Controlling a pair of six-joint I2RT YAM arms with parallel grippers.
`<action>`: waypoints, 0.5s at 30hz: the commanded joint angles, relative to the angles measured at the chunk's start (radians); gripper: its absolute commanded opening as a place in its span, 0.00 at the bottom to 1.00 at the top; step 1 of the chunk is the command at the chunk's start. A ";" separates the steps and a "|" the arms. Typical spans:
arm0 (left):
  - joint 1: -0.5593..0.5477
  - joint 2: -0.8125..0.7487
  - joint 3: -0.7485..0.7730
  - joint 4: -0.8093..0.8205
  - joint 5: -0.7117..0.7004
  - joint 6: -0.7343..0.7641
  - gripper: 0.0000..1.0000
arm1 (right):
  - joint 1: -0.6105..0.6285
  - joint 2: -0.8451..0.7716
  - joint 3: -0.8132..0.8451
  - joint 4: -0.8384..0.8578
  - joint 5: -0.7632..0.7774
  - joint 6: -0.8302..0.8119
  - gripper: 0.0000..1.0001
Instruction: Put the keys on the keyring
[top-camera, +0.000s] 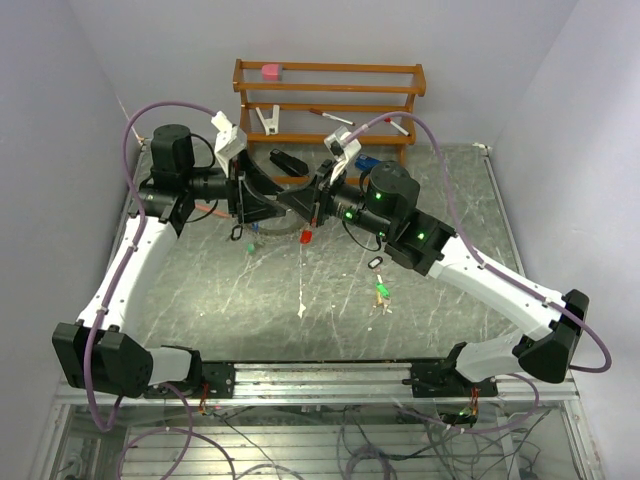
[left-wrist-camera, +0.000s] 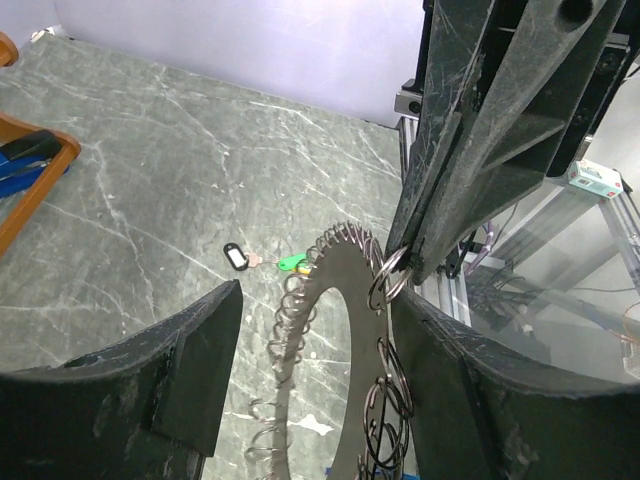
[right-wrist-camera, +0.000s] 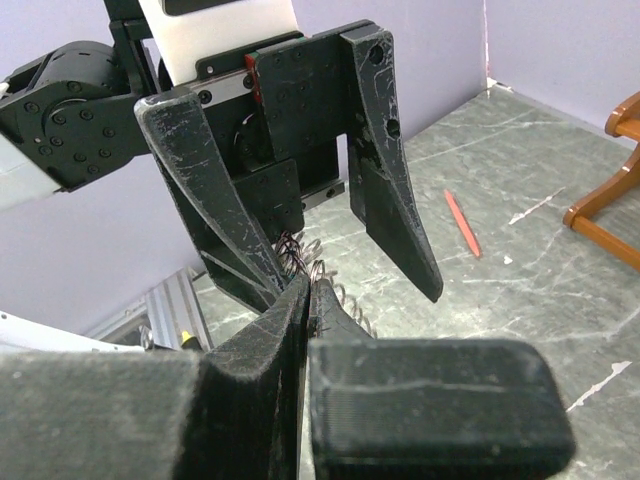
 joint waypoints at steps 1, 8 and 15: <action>-0.010 0.010 0.025 0.047 0.007 -0.019 0.71 | 0.000 -0.016 0.000 0.077 -0.016 0.006 0.00; -0.010 0.011 0.032 0.067 0.022 -0.038 0.66 | -0.004 -0.024 -0.014 0.086 -0.015 0.013 0.00; -0.012 0.010 0.031 0.063 0.035 -0.032 0.51 | -0.005 -0.027 -0.024 0.094 -0.015 0.019 0.00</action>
